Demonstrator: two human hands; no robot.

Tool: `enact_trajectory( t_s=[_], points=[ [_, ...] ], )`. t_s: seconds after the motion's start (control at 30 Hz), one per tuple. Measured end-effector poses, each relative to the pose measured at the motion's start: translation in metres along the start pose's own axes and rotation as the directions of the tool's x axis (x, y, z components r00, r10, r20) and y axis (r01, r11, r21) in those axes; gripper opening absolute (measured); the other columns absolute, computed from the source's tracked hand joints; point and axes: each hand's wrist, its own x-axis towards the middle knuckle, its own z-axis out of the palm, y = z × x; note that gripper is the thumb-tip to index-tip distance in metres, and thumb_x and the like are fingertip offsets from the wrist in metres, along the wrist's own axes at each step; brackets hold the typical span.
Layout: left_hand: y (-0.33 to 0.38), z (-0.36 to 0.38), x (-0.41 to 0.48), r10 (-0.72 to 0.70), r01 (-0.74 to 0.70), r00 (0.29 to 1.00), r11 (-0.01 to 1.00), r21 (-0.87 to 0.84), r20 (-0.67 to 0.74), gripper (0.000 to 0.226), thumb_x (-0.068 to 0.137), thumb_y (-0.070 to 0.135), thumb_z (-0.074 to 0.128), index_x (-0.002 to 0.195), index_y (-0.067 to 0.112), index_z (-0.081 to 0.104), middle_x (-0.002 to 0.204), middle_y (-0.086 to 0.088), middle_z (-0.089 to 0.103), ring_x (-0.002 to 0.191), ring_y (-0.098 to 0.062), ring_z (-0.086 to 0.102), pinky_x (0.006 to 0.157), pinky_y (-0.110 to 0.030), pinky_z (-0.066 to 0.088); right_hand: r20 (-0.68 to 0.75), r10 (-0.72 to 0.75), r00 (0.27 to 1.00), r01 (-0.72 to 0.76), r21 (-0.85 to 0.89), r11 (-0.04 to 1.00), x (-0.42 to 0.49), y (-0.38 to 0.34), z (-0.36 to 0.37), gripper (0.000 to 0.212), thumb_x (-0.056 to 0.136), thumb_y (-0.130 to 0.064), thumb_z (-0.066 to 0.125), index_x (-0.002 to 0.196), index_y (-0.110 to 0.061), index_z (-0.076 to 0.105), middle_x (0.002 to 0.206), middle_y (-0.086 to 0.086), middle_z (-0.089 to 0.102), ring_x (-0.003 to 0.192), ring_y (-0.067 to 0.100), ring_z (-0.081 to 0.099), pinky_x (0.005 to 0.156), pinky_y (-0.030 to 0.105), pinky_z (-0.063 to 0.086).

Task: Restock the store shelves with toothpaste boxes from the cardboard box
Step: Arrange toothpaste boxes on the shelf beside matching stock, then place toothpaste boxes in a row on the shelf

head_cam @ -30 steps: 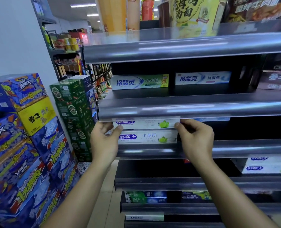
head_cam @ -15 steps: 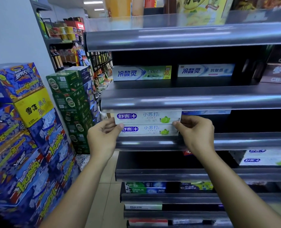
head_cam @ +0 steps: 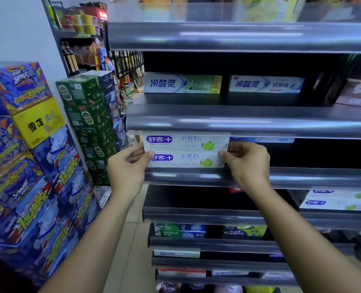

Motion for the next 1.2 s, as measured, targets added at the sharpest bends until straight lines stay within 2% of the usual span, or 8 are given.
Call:
enact_trajectory(
  t_s=[0.23, 0.37, 0.5, 0.6, 0.73, 0.87, 1.0, 1.2],
  points=[
    [0.008, -0.01, -0.06, 0.099, -0.049, 0.969, 0.976, 0.214, -0.228, 0.044, 0.083, 0.034, 0.082, 0.121, 0.04, 0.061, 0.11, 0.02, 0.068, 0.106, 0.004, 0.063, 0.097, -0.027, 0.053, 0.037, -0.197, 0.98, 0.193, 0.084, 0.978, -0.037, 0.006, -0.043, 0.025, 0.087, -0.029, 0.08, 0.111, -0.021, 0.076, 0.094, -0.019, 0.07, 0.089, -0.005, 0.068, 0.081, 0.012, 0.053],
    [-0.02, -0.014, -0.147, 0.138, -0.069, 0.982, 0.897, 0.436, -0.13, 0.048, 0.084, 0.037, 0.074, 0.125, 0.049, 0.052, 0.111, 0.017, 0.064, 0.108, -0.002, 0.06, 0.088, -0.025, 0.046, 0.161, -0.289, 0.944, 0.268, 0.142, 0.953, -0.079, 0.062, -0.083, 0.004, 0.09, -0.016, 0.077, 0.088, -0.02, 0.078, 0.08, -0.019, 0.071, 0.076, 0.0, 0.069, 0.07, 0.015, 0.053],
    [-0.077, 0.006, -0.265, -0.116, 0.148, 0.989, 0.857, 0.493, -0.094, 0.058, 0.086, 0.013, 0.079, 0.116, 0.054, 0.05, 0.103, 0.017, 0.063, 0.102, -0.006, 0.059, 0.085, -0.012, 0.043, 0.38, -0.151, 0.912, 0.095, 0.163, 0.982, -0.124, 0.153, -0.123, 0.011, 0.092, -0.017, 0.076, 0.089, -0.028, 0.076, 0.08, -0.022, 0.073, 0.08, 0.0, 0.07, 0.071, 0.015, 0.053],
    [-0.123, 0.029, -0.36, -0.376, 0.327, 0.926, 0.776, 0.539, -0.021, 0.059, 0.085, 0.004, 0.079, 0.124, 0.04, 0.052, 0.103, 0.016, 0.066, 0.096, -0.007, 0.061, 0.082, -0.029, 0.048, 0.515, 0.044, 0.856, -0.084, 0.055, 0.995, -0.157, 0.234, -0.148, 0.024, 0.091, -0.018, 0.076, 0.083, -0.04, 0.071, 0.083, -0.027, 0.073, 0.078, -0.002, 0.07, 0.067, 0.013, 0.052],
    [-0.179, 0.058, -0.465, -0.66, 0.521, 0.751, 0.619, 0.587, 0.03, 0.059, 0.082, 0.006, 0.082, 0.125, 0.036, 0.056, 0.096, 0.015, 0.07, 0.091, 0.0, 0.062, 0.076, -0.03, 0.05, 0.622, 0.333, 0.709, -0.306, -0.153, 0.94, -0.204, 0.343, -0.158, 0.019, 0.089, -0.011, 0.076, 0.082, -0.029, 0.074, 0.079, -0.007, 0.075, 0.076, 0.015, 0.071, 0.073, 0.038, 0.058],
    [-0.251, 0.084, -0.542, -0.81, 0.585, 0.583, 0.472, 0.659, 0.063, 0.054, 0.08, 0.007, 0.082, 0.115, 0.04, 0.059, 0.091, 0.006, 0.07, 0.076, -0.002, 0.063, 0.074, -0.02, 0.05, 0.619, 0.586, 0.523, -0.505, -0.329, 0.798, -0.26, 0.438, -0.146, 0.011, 0.085, -0.007, 0.075, 0.089, -0.017, 0.077, 0.084, 0.002, 0.076, 0.081, 0.018, 0.07, 0.083, 0.04, 0.057],
    [-0.358, 0.11, -0.595, -0.909, 0.634, 0.412, 0.337, 0.696, 0.065, 0.043, 0.085, 0.008, 0.077, 0.122, 0.025, 0.063, 0.099, -0.002, 0.067, 0.086, -0.023, 0.066, 0.087, -0.038, 0.056, 0.538, 0.794, 0.284, -0.73, -0.416, 0.542, -0.316, 0.533, -0.109, 0.021, 0.084, -0.003, 0.074, 0.069, -0.019, 0.076, 0.073, 0.007, 0.074, 0.064, 0.023, 0.068, 0.068, 0.04, 0.053],
    [-0.535, 0.14, -0.639, -0.939, 0.472, 0.338, 0.223, 0.853, 0.058, 0.031, 0.086, 0.027, 0.069, 0.115, 0.018, 0.062, 0.108, -0.008, 0.072, 0.104, -0.031, 0.067, 0.079, -0.027, 0.044, 0.442, 0.894, 0.075, -0.826, -0.474, 0.304, -0.398, 0.676, -0.046, 0.018, 0.089, -0.001, 0.068, 0.074, -0.011, 0.067, 0.074, 0.013, 0.062, 0.056, 0.022, 0.053, 0.056, 0.032, 0.044]
  ],
)
